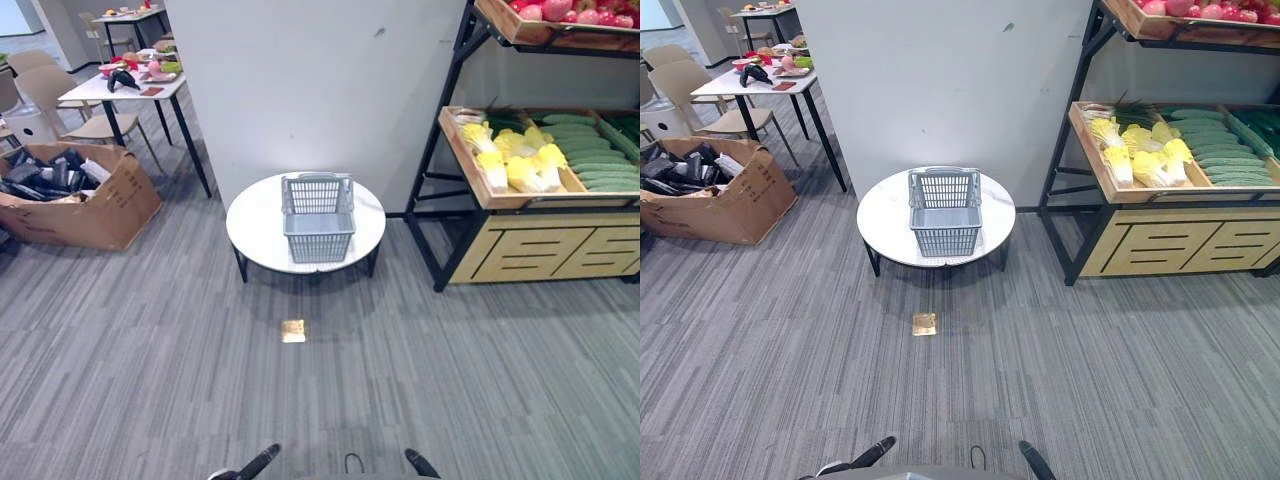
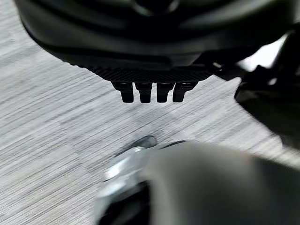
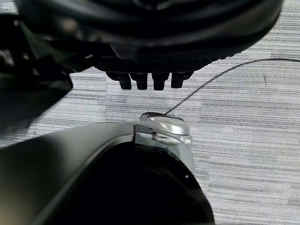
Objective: Get the vegetables into the basket
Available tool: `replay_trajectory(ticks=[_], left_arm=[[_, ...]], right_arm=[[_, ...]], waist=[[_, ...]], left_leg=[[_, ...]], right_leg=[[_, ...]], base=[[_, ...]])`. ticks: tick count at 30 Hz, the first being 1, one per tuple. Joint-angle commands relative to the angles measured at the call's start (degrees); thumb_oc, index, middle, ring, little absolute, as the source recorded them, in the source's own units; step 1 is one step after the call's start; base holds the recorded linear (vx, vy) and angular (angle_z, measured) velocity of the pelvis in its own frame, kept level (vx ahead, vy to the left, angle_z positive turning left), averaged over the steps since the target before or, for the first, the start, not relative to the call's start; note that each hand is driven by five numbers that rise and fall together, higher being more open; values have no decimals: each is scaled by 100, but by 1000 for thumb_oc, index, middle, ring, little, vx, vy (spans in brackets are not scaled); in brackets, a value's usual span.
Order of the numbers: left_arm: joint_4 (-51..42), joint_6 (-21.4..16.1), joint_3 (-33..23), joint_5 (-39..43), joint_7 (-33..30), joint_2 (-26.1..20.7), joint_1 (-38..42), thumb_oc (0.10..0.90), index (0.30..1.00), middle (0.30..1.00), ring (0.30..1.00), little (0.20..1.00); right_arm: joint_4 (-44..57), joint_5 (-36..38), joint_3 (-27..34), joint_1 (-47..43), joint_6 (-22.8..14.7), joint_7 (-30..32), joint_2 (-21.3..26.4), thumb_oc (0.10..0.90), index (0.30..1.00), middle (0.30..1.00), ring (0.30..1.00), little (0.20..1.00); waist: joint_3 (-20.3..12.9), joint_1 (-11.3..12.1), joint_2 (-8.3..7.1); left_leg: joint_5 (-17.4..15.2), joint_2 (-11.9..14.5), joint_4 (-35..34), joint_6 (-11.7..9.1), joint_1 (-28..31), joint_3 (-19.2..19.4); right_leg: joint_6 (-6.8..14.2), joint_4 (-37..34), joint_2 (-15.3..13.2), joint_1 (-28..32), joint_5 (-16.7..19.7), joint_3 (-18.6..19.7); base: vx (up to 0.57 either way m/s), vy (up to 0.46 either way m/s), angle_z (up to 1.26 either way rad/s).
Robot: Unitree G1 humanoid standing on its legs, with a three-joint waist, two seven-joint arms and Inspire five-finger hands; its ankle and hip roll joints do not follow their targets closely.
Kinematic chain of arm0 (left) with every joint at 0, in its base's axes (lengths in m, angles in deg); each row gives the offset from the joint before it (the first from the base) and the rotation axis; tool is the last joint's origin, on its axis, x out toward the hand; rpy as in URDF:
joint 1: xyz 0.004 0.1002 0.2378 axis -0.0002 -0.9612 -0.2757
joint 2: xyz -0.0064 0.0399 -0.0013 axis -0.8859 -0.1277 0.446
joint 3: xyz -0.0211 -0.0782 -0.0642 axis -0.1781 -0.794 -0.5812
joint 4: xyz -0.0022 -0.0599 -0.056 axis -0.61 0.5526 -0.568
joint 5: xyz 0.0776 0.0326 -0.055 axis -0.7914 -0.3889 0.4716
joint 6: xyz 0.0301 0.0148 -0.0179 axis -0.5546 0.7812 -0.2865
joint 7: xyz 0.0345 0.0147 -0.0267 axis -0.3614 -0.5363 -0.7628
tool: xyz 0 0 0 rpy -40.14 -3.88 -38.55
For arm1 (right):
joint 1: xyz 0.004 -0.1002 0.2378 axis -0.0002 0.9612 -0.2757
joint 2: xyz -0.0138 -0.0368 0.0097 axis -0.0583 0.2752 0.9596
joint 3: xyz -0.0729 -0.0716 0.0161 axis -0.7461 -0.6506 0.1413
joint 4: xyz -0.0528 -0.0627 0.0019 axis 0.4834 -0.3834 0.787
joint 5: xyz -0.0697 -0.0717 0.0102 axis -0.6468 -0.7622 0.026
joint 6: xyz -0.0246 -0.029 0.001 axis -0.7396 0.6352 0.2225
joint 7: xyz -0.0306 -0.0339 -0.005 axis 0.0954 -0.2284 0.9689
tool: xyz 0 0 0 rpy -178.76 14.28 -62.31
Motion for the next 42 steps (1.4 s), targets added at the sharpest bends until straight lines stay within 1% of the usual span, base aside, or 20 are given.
replay_trajectory(ticks=[1, 12, 23, 38, 42], left_arm=[[211, -236, 5, 98, 74, 328, 529, 900, 1000, 1000, 1000, 1000], [306, -202, -89, 223, 101, 350, 505, 900, 1000, 1000, 1000, 1000], [317, -198, 35, 49, 128, 356, 527, 900, 1000, 1000, 1000, 1000], [374, -164, -64, 111, 150, 334, 501, 900, 1000, 1000, 1000, 1000], [368, -160, -128, 181, 152, 299, 522, 900, 1000, 1000, 1000, 1000]], right_arm=[[-260, 95, -104, -517, -205, -24, 48, 900, 1000, 1000, 1000, 1000], [-250, -98, -248, -520, -215, -69, 14, 900, 1000, 1000, 1000, 1000], [-240, -301, -385, -509, -194, -115, 19, 900, 1000, 1000, 1000, 1000], [-282, -320, -348, -490, -162, -129, 35, 900, 1000, 1000, 1000, 1000], [-284, -269, -313, -505, -150, -122, 51, 900, 1000, 1000, 1000, 1000]], waist=[[-11, -57, 1], [-15, -34, -42], [-24, 17, -54], [16, 49, -53], [54, 58, -67]], left_leg=[[-392, -52, -205, -117, 257, 436], [-437, -64, -205, -117, 336, 426], [-461, -94, -205, -95, 378, 318], [-486, -110, -205, -61, 338, 314], [-511, -125, -205, -20, 336, 320]], right_leg=[[332, -815, -34, 475, 438, -136], [313, -815, -35, 570, 383, -155], [312, -815, -61, 652, 327, -274], [340, -815, -91, 614, 343, -278], [351, -815, -105, 607, 366, -268]], base=[[0, 0, 0], [8, 1, 1], [18, 5, 3], [9, 10, 0], [66, 55, 0]])
